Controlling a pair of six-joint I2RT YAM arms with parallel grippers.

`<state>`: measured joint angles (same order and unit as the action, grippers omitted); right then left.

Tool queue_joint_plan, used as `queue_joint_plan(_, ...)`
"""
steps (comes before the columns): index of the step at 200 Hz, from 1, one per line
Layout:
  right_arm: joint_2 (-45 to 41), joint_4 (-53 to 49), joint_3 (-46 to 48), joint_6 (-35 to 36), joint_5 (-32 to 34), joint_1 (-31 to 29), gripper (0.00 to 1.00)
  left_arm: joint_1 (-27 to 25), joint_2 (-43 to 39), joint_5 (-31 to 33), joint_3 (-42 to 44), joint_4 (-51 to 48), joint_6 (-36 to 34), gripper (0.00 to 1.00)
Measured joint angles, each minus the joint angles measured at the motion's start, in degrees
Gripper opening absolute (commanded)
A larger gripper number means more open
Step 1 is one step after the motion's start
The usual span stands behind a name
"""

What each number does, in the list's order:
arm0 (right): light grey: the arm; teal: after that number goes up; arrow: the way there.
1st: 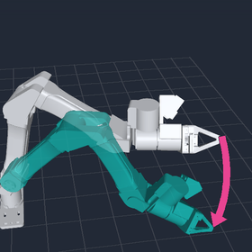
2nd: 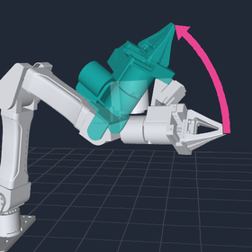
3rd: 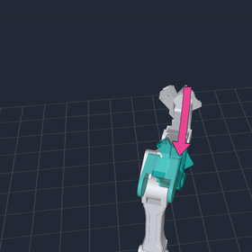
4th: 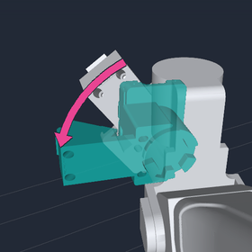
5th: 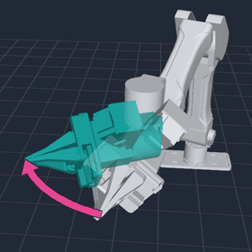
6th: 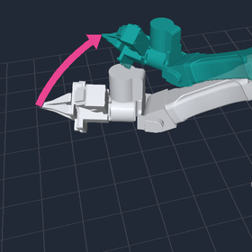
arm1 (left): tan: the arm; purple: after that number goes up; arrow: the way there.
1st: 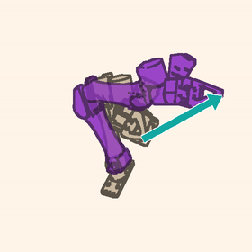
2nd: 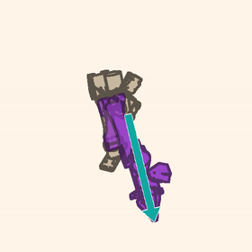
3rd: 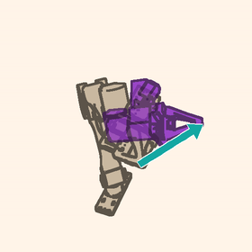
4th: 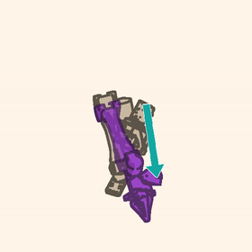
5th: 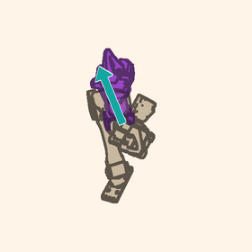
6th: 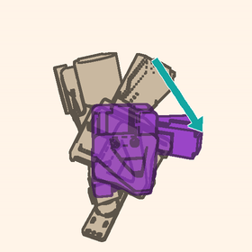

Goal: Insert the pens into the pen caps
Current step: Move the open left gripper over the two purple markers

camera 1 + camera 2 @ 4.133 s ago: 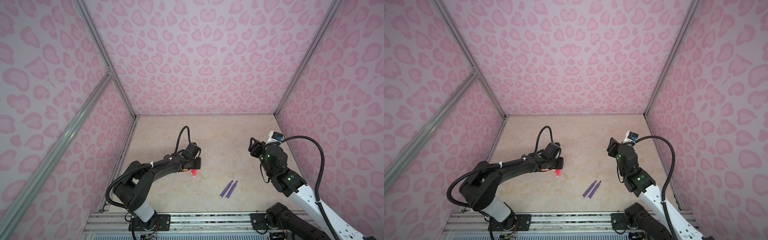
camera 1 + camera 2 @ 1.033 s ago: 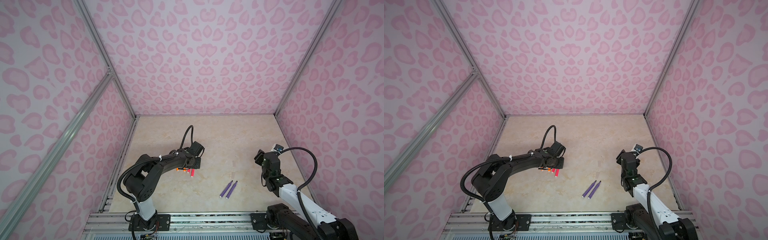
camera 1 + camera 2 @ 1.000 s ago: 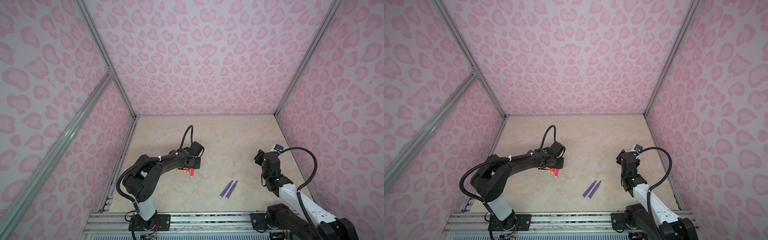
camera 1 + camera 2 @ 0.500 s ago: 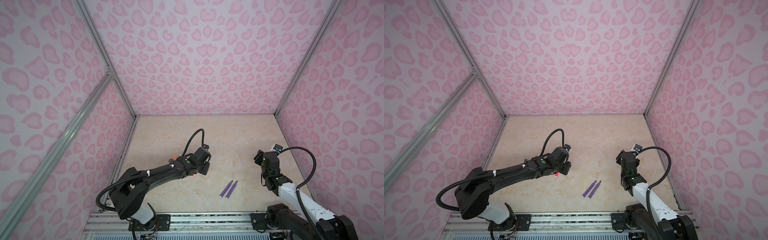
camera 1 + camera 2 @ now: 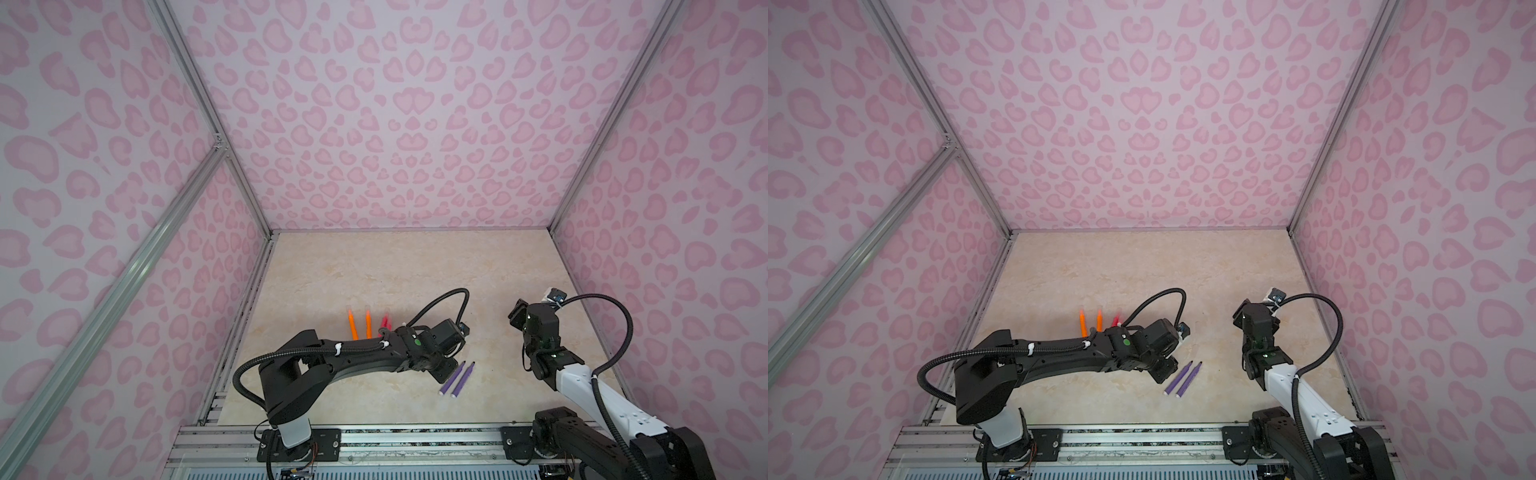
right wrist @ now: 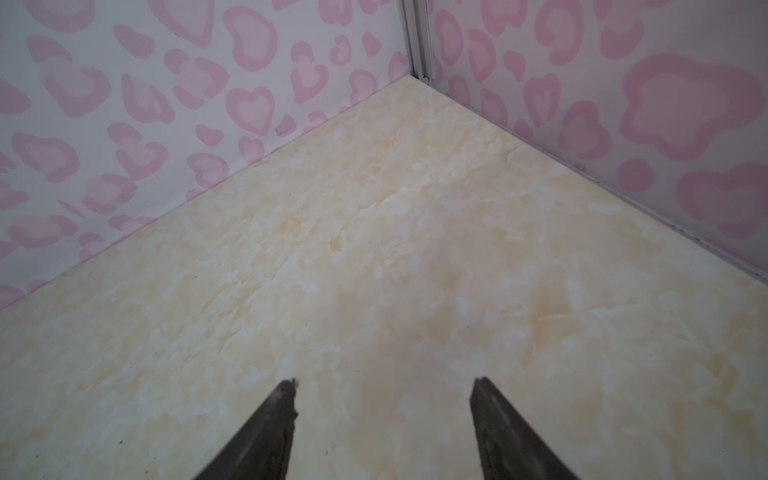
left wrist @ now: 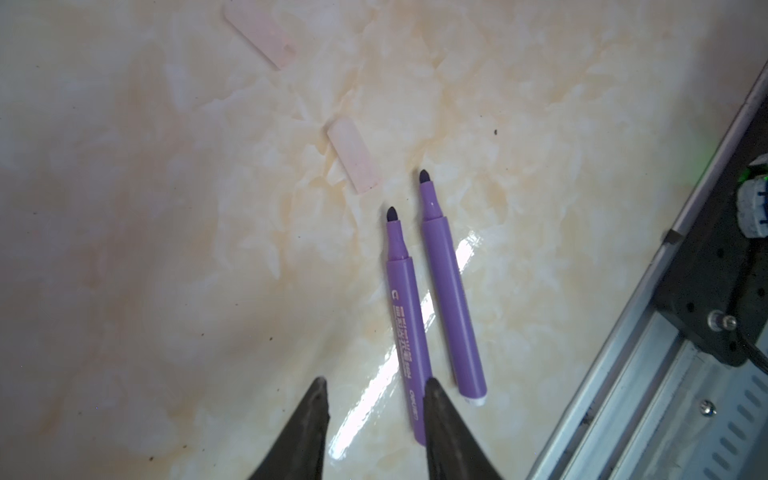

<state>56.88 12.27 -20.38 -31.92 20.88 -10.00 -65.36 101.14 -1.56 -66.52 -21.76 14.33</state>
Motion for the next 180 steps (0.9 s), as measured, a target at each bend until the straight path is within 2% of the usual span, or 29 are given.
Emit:
queue_joint_plan(64, 1.3, 0.2, 0.0, 0.0, -1.2, 0.3, 0.68, -1.8, 5.7, 0.3, -4.2, -4.2, -0.9, 0.41)
queue_joint_plan(180, 0.8, 0.2, -0.1, -0.1, -1.6, 0.6, 0.68, -3.0, 9.3, 0.9, -6.7, -6.7, -1.1, 0.42)
